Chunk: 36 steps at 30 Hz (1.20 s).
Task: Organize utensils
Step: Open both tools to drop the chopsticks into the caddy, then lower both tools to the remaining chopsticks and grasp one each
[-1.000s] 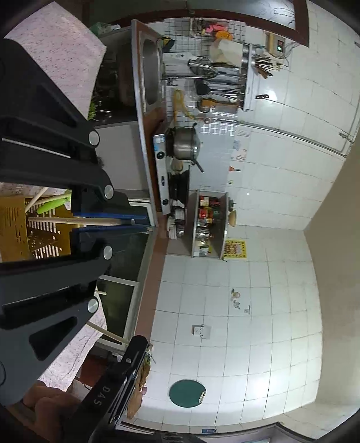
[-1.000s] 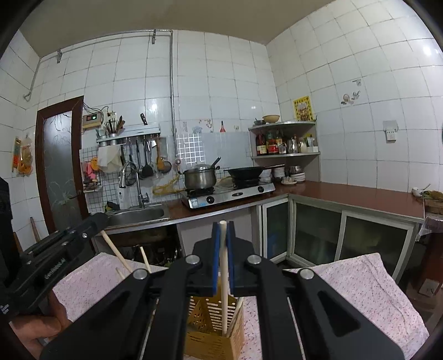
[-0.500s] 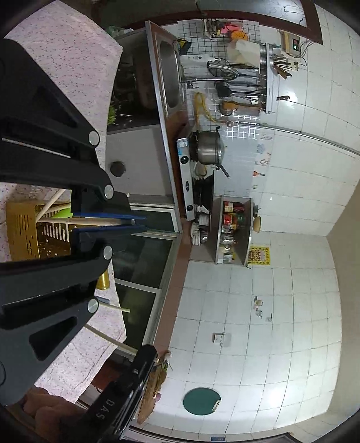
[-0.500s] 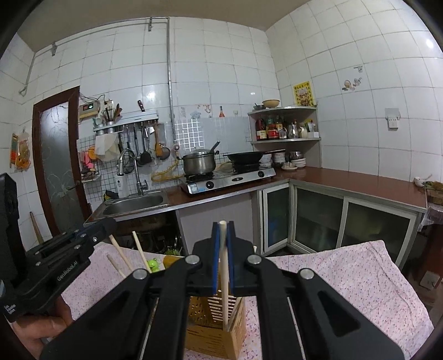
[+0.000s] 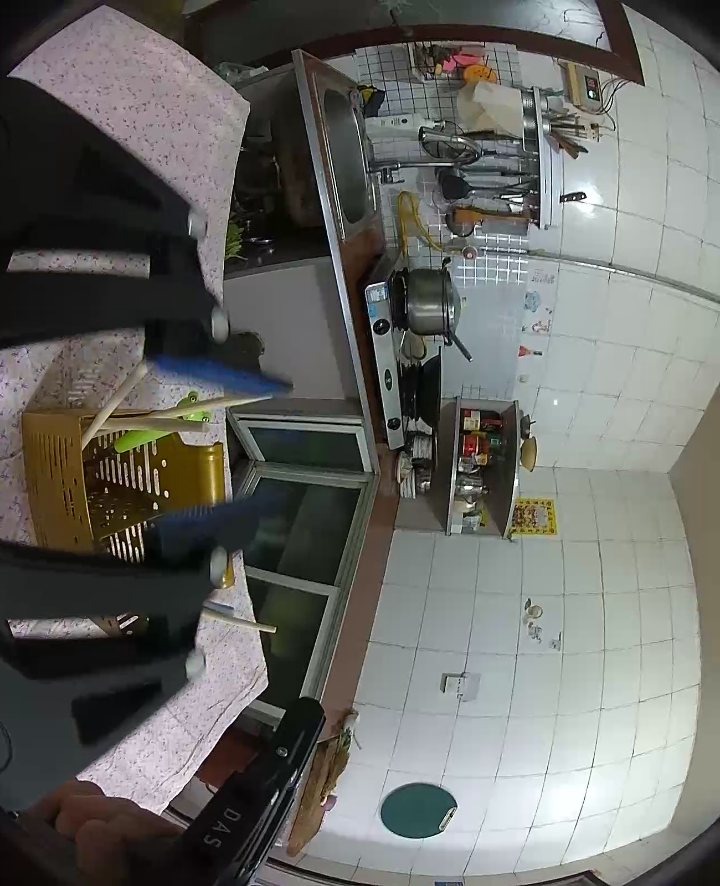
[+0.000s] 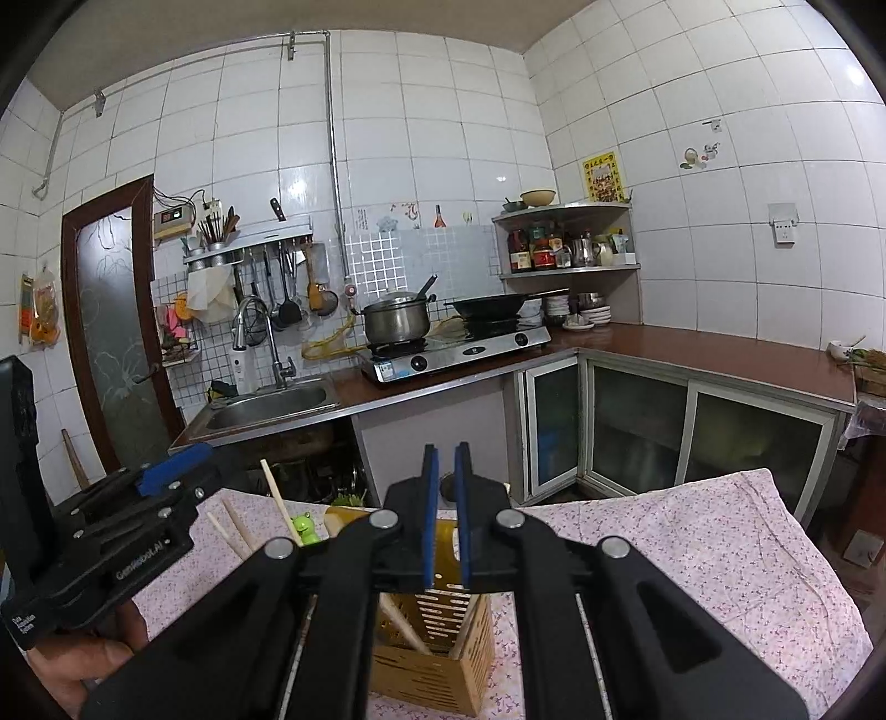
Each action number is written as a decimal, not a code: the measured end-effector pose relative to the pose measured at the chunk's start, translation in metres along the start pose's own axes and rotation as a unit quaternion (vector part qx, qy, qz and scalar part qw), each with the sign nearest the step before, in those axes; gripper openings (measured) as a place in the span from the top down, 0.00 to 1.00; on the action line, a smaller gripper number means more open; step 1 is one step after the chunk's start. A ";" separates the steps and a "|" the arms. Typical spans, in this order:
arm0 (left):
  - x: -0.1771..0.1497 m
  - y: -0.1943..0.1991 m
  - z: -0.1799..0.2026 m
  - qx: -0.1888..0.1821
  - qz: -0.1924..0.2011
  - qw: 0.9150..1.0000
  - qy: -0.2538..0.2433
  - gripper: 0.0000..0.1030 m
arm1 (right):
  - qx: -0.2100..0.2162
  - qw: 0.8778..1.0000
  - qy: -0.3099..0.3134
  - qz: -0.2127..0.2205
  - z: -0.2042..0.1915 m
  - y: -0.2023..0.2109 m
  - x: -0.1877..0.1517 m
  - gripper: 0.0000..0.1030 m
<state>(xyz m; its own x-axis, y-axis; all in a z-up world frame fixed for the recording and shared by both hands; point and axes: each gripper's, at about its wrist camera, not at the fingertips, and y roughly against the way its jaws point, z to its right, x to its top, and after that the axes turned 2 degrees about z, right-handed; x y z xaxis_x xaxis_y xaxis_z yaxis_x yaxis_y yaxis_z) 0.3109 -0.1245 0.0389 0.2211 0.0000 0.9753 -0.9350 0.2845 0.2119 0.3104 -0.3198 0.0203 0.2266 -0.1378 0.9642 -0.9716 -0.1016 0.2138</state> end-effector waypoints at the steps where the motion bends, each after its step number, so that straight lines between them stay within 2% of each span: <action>1: 0.000 0.001 0.001 0.001 0.001 1.000 0.000 0.44 | 0.000 1.000 -0.001 0.002 0.000 0.001 0.000 0.94; 8: 0.002 0.001 0.000 0.005 -0.002 1.000 -0.003 0.36 | -0.007 1.000 -0.006 0.005 0.005 0.005 0.003 0.94; 10: 0.002 0.002 0.001 0.008 -0.001 1.000 -0.004 0.28 | -0.012 1.000 -0.010 0.008 0.007 0.006 0.003 0.94; 11: 0.002 0.002 0.000 0.008 0.001 1.000 -0.004 0.27 | -0.013 1.000 -0.011 0.007 0.009 0.007 0.004 0.94; 29: 0.010 0.008 -0.004 0.017 0.008 1.000 0.002 0.27 | -0.036 0.999 -0.021 0.012 0.025 0.012 0.011 0.92; 30: 0.010 0.008 -0.004 0.018 0.008 1.000 0.003 0.27 | -0.037 0.999 -0.023 0.011 0.026 0.012 0.012 0.82; 31: 0.012 0.009 -0.006 0.017 0.008 1.000 0.004 0.27 | -0.037 0.999 -0.025 0.011 0.027 0.013 0.013 0.61; 32: 0.013 0.009 -0.007 0.019 0.008 1.000 0.005 0.27 | -0.035 0.999 -0.026 0.011 0.026 0.014 0.013 0.54; 36: 0.016 0.013 -0.011 0.015 0.003 1.000 0.008 0.25 | -0.047 0.999 -0.016 0.003 0.025 0.017 0.015 0.53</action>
<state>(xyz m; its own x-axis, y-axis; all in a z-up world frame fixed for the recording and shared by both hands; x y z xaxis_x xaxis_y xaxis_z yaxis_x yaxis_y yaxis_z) 0.3053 -0.1099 0.0564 0.2192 0.0174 0.9755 -0.9441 0.2561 0.2076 0.2990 -0.3487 0.0341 0.2214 -0.1690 0.9604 -0.9747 -0.0077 0.2233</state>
